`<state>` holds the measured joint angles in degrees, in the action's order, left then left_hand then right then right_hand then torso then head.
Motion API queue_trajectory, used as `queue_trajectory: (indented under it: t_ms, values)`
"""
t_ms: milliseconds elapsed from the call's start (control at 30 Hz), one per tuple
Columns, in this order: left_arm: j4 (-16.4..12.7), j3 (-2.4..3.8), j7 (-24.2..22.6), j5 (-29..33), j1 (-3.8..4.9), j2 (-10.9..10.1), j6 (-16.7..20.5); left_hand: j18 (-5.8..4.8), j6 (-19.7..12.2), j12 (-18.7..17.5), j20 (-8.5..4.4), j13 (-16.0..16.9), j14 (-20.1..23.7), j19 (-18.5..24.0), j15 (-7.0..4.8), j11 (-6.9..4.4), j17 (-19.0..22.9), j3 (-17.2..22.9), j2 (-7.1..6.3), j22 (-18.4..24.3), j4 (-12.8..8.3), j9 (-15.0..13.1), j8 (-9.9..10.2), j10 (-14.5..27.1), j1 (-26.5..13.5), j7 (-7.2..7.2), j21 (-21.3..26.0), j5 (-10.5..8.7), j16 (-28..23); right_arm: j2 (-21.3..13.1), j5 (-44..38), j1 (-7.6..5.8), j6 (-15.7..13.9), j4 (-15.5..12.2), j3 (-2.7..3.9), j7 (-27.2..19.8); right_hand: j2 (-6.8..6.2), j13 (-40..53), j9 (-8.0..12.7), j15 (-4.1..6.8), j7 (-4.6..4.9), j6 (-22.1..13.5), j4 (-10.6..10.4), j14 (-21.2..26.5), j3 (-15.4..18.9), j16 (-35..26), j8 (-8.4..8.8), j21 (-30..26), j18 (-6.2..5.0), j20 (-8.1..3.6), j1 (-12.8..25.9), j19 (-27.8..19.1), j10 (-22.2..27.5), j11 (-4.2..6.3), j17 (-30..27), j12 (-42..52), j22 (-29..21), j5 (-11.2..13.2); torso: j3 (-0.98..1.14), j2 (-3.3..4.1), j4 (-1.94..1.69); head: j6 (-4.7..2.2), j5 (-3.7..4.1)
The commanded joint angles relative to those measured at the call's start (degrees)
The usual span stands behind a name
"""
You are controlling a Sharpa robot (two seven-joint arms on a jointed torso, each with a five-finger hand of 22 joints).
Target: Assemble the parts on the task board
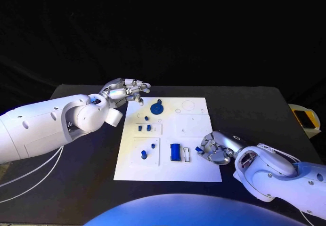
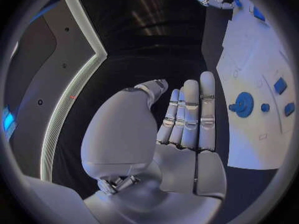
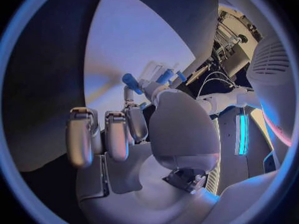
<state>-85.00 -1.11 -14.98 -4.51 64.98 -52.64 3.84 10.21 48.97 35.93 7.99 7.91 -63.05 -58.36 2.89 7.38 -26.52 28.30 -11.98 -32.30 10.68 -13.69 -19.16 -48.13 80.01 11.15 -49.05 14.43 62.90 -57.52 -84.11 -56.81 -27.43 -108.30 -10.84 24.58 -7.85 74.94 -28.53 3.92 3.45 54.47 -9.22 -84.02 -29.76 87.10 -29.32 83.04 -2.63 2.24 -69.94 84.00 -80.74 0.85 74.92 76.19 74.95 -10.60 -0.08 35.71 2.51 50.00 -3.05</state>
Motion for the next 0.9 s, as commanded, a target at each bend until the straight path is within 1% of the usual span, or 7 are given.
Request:
queue_trajectory:
  t_ms: [33,267,333,500,600,667,900]
  values:
    - [-0.15,0.04,-0.26,0.18,0.06,0.15,-0.99,0.38,-0.20,0.07,0.14,-0.08,0.29,-0.37,-0.02,-0.03,0.07,0.03,0.50,0.08,0.42,-0.07,0.29,0.30,-0.03,-0.06,0.24,-0.07,-0.14,0.34,5.35,-0.22,-3.68,-0.51,-0.01,-1.00,-0.26,1.53,-2.82,0.40,-0.01,-0.25,6.73,-4.74,-7.05,0.15,-2.31,0.24,1.15,-0.25,1.15,3.32,-0.41,-0.09,8.84,0.18,13.04,0.36,-0.05,0.02,-0.02,0.00,0.09]
    - [-0.19,0.04,-0.23,0.18,0.06,0.20,-1.07,0.38,-0.20,0.07,0.14,-0.08,0.29,-0.37,-0.02,-0.03,0.07,0.03,0.50,0.08,0.42,-0.07,0.29,0.30,-0.03,-0.06,0.24,-0.07,-0.14,2.16,9.80,-0.52,-3.48,-0.55,0.01,-1.22,-0.80,1.52,-3.16,0.40,-0.04,-0.29,6.64,-4.71,-7.14,0.08,-2.51,-0.05,1.09,-0.24,2.80,3.21,-0.38,-0.09,8.70,0.09,12.97,0.64,-0.05,0.03,0.01,0.00,0.18]
    - [-0.21,0.04,-0.23,0.18,0.06,0.22,-1.11,0.38,-0.20,0.07,0.14,-0.08,0.29,-0.37,-0.02,-0.03,0.07,0.03,0.50,0.08,0.42,-0.07,0.29,0.30,-0.03,-0.06,0.24,-0.07,-0.14,2.92,11.16,-0.55,-2.80,-0.25,0.01,-1.08,-0.87,1.53,-3.21,0.40,-0.03,-0.29,6.56,-4.70,-7.13,0.07,-2.53,-0.15,1.07,-0.24,3.16,3.17,-0.37,-0.09,8.67,0.09,12.95,0.71,-0.04,0.03,0.02,0.00,0.16]
    - [-0.26,0.04,-0.21,0.18,0.06,0.21,-1.13,0.38,-0.20,0.07,0.14,-0.08,0.29,-0.37,-0.02,-0.03,0.07,0.03,0.50,0.08,0.42,-0.07,0.29,0.30,-0.03,-0.06,0.24,-0.07,-0.14,4.30,12.94,-0.57,-0.24,0.70,0.01,-0.42,-1.30,1.60,-3.42,0.35,0.03,-0.16,5.61,-4.73,-6.64,0.11,-2.49,-0.27,1.05,-0.21,6.12,3.15,-0.35,-0.14,8.80,0.06,12.93,1.28,-0.01,0.03,-0.04,0.00,0.10]
    - [-0.27,0.04,-0.21,0.18,0.06,0.20,-1.12,0.38,-0.20,0.07,0.14,-0.08,0.29,-0.37,-0.02,-0.03,0.07,0.03,0.50,0.08,0.42,-0.07,0.29,0.30,-0.03,-0.06,0.24,-0.07,-0.14,4.93,13.76,-0.55,1.22,1.23,0.00,-0.13,-1.01,1.88,-3.50,0.30,0.10,0.11,4.28,-4.74,-5.80,0.13,-2.45,-0.23,1.06,-0.18,8.50,3.18,-0.56,-0.21,8.84,0.30,12.95,0.85,-0.01,0.04,0.02,0.00,0.05]
    - [-0.30,0.04,-0.20,0.18,0.07,0.18,-1.14,0.38,-0.20,0.07,0.14,-0.08,0.29,-0.37,-0.02,-0.03,0.07,0.03,0.50,0.08,0.42,-0.07,0.29,0.30,-0.03,-0.06,0.24,-0.07,-0.14,5.38,14.17,-0.50,2.34,1.61,0.00,0.16,-0.97,2.03,-3.55,0.30,0.09,0.20,3.90,-4.74,-5.34,0.13,-2.44,-0.23,1.06,-0.17,9.34,3.18,-0.66,-0.20,8.85,0.42,12.95,1.04,-0.03,0.05,0.03,0.00,0.04]
    - [-0.35,0.04,-0.16,0.18,0.07,0.12,-1.16,0.38,-0.20,0.07,0.14,-0.08,0.29,-0.37,-0.02,-0.03,0.07,0.03,0.50,0.08,0.42,-0.07,0.29,0.30,-0.03,-0.06,0.24,-0.07,-0.14,6.34,14.46,-0.37,4.19,2.69,-0.01,0.95,-1.15,2.27,-3.60,0.31,0.07,0.27,3.71,-4.75,-4.88,0.13,-2.44,-0.26,1.06,-0.18,9.95,3.18,-0.81,-0.20,8.85,0.64,12.95,1.26,0.03,0.03,0.02,0.00,-0.03]
